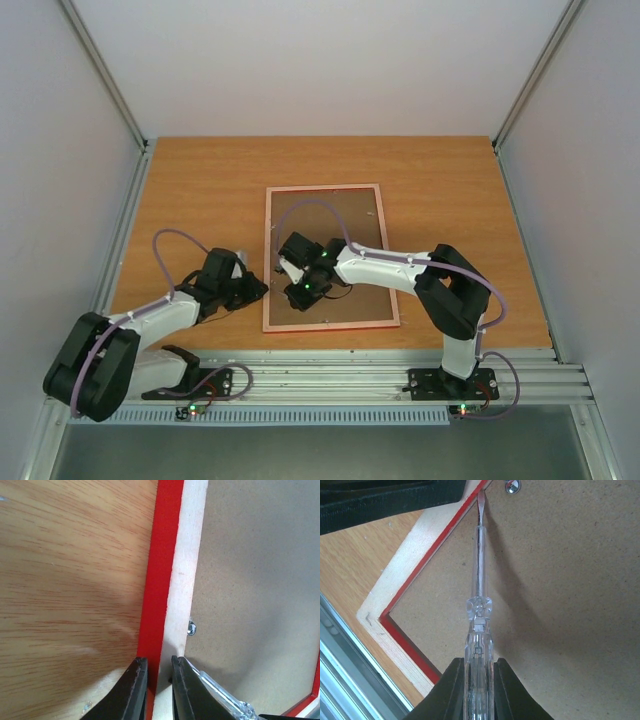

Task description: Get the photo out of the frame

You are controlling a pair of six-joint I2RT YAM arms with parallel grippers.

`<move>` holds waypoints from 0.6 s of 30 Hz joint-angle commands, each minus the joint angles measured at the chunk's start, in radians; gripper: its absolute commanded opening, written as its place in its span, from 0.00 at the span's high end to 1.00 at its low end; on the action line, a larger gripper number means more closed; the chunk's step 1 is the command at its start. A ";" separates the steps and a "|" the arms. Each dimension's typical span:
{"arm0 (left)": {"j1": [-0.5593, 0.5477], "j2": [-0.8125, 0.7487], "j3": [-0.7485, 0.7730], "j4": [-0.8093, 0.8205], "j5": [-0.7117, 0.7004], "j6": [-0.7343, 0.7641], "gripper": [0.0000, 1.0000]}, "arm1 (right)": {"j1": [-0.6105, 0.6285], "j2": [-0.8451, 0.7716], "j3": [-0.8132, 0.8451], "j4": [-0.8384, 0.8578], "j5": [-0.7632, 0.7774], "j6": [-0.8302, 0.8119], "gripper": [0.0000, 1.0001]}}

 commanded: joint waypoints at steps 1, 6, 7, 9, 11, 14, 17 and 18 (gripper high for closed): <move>-0.004 0.006 -0.058 -0.104 -0.002 -0.013 0.89 | -0.041 -0.004 0.003 0.035 0.100 0.066 0.99; -0.004 0.004 -0.057 -0.103 -0.001 -0.013 0.89 | -0.050 -0.025 -0.010 0.043 0.075 0.061 0.99; -0.004 0.005 -0.054 -0.103 0.000 -0.013 0.89 | -0.051 -0.030 -0.013 0.044 0.069 0.061 0.99; -0.005 0.006 -0.049 -0.103 0.003 -0.013 0.88 | -0.049 -0.038 -0.020 0.051 0.060 0.062 0.99; -0.004 0.007 -0.048 -0.102 0.005 -0.013 0.88 | -0.050 -0.042 -0.027 0.057 0.050 0.064 0.99; -0.004 0.006 -0.042 -0.107 0.006 -0.012 0.87 | -0.050 -0.054 -0.028 0.052 0.034 0.062 0.99; -0.004 -0.008 -0.034 -0.117 0.009 -0.011 0.84 | -0.051 -0.073 -0.026 0.037 0.016 0.051 0.99; -0.004 -0.015 -0.029 -0.121 0.010 -0.012 0.82 | -0.050 -0.076 -0.026 0.032 0.012 0.046 0.99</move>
